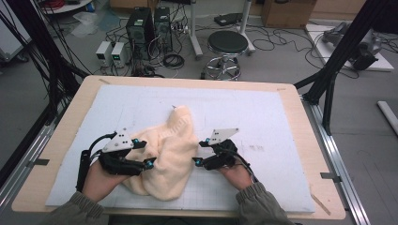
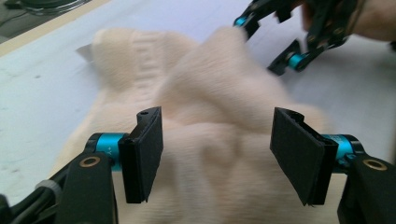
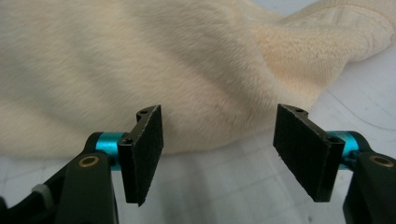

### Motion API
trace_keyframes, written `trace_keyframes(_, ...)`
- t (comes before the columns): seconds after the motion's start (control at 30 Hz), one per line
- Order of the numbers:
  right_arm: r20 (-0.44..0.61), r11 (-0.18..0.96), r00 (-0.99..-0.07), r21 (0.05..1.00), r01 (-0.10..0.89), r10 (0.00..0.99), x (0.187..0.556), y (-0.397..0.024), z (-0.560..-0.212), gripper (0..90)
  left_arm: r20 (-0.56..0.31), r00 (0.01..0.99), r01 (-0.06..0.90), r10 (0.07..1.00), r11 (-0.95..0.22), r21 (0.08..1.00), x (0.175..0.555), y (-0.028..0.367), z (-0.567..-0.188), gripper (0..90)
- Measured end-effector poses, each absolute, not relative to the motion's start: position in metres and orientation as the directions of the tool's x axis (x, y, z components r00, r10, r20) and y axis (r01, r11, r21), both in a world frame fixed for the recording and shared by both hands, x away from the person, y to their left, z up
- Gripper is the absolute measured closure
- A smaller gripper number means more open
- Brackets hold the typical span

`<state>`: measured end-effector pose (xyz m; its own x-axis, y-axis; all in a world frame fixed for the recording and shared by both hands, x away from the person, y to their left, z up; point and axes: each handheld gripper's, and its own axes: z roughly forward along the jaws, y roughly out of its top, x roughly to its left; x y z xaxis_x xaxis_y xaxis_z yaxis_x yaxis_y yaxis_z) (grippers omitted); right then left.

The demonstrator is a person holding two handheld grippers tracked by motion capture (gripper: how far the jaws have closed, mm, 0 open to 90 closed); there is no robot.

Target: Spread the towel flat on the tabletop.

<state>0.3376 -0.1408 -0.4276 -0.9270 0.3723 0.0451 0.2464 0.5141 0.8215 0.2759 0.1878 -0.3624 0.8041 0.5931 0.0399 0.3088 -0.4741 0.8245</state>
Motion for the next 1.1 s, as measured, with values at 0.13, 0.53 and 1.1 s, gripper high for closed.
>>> trace_keyframes(0.13,0.065,0.516,-0.931,0.817,0.257,0.360,0.348,-0.130,-0.437,42.2,-0.009,0.798,0.392,0.602,-0.508,0.767,0.301,0.188,-0.386,32.7)
trace_keyframes(0.53,0.002,0.579,-0.958,0.797,0.174,0.286,0.343,-0.136,-0.423,78.7,-0.069,0.825,0.407,0.562,-0.504,0.762,0.297,0.194,-0.408,79.1)
trace_keyframes(1.1,-0.046,0.651,-0.955,0.741,0.165,0.294,0.274,-0.194,-0.395,77.5,-0.061,0.860,0.367,0.507,-0.530,0.764,0.245,0.190,-0.397,81.3)
